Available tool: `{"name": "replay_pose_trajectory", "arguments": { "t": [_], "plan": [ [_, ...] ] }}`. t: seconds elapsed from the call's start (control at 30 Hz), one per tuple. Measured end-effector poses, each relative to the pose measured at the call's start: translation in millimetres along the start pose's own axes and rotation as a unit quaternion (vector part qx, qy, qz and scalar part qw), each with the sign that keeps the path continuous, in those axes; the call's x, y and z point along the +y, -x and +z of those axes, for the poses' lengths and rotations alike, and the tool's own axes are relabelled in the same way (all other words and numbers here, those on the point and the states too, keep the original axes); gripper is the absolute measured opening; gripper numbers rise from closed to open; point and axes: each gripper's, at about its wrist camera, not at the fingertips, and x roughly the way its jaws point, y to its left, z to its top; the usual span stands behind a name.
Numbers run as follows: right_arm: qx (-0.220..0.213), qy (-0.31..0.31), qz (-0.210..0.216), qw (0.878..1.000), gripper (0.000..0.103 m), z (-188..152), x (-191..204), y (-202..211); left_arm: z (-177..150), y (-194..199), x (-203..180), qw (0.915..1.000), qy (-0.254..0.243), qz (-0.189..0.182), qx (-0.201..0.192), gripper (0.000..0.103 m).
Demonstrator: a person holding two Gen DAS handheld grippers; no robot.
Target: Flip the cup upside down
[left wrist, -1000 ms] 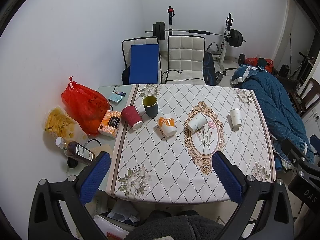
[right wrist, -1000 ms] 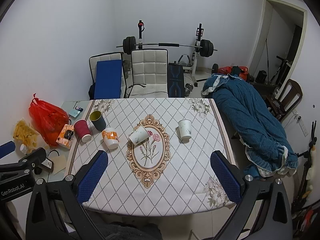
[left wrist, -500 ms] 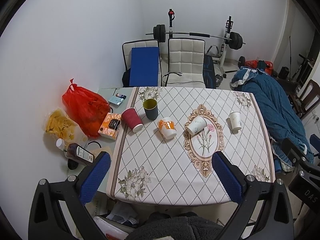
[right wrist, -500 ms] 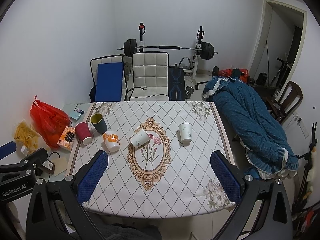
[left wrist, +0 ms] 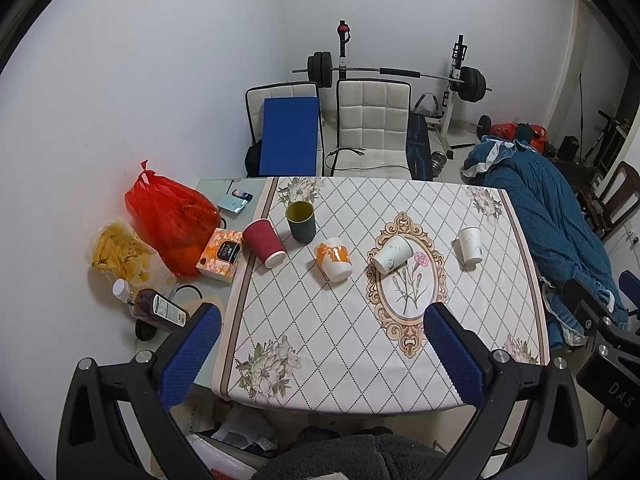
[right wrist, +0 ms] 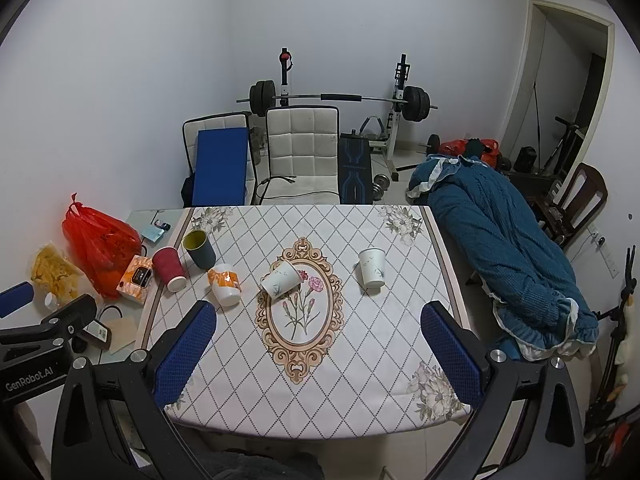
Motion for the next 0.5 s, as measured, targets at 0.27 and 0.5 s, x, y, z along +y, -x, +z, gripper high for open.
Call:
{"name": "replay_pose_trajectory", "arguments": {
  "t": [0.27,0.5],
  "plan": [
    [0.012,-0.005,0.009,1.0,0.103,-2.1,-6.4,-12.3,2.3,-14.7,-2.0,0.9997,0.009,0.019,0.008,0.103],
    [0.075,0.004,0.026,0.997,0.103,-24.1,-11.1,-85.4,-14.2,-71.2,5.4,0.9955,0.045,0.071,0.045,0.103]
  ]
}}
